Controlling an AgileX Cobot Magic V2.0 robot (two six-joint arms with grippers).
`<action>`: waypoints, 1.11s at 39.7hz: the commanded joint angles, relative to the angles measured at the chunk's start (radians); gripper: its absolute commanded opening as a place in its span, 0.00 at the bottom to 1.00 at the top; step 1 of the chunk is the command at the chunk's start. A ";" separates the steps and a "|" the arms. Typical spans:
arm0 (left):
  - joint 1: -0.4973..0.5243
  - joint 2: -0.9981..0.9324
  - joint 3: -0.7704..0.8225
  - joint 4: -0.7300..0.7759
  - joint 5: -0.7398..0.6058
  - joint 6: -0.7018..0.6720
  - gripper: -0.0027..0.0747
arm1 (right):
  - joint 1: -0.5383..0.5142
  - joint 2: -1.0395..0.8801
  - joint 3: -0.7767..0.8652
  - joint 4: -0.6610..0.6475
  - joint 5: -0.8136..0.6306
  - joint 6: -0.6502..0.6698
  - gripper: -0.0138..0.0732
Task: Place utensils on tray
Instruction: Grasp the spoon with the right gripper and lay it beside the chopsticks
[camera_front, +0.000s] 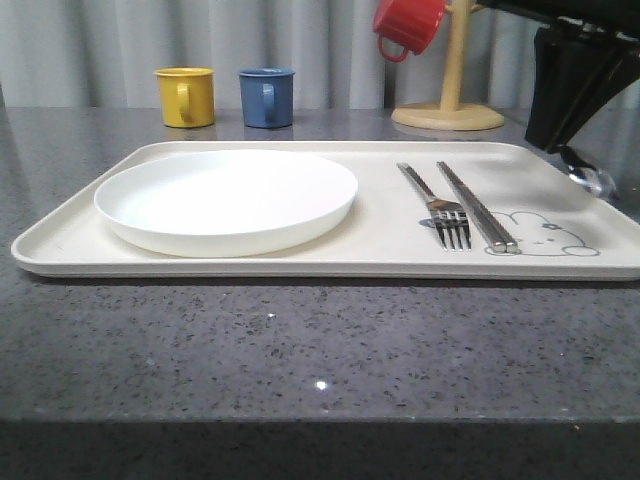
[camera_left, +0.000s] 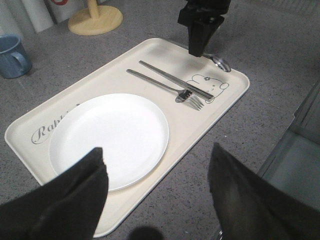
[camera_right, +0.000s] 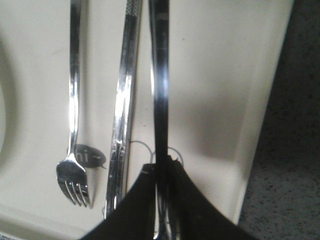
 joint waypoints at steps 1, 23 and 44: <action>-0.007 0.003 -0.026 -0.007 -0.077 -0.009 0.58 | -0.001 -0.009 -0.030 0.010 0.060 0.055 0.21; -0.007 0.003 -0.026 -0.007 -0.077 -0.009 0.58 | -0.001 0.049 -0.030 -0.046 0.052 0.104 0.45; -0.007 0.003 -0.026 -0.007 -0.077 -0.009 0.58 | 0.006 -0.278 -0.007 -0.075 0.034 -0.126 0.53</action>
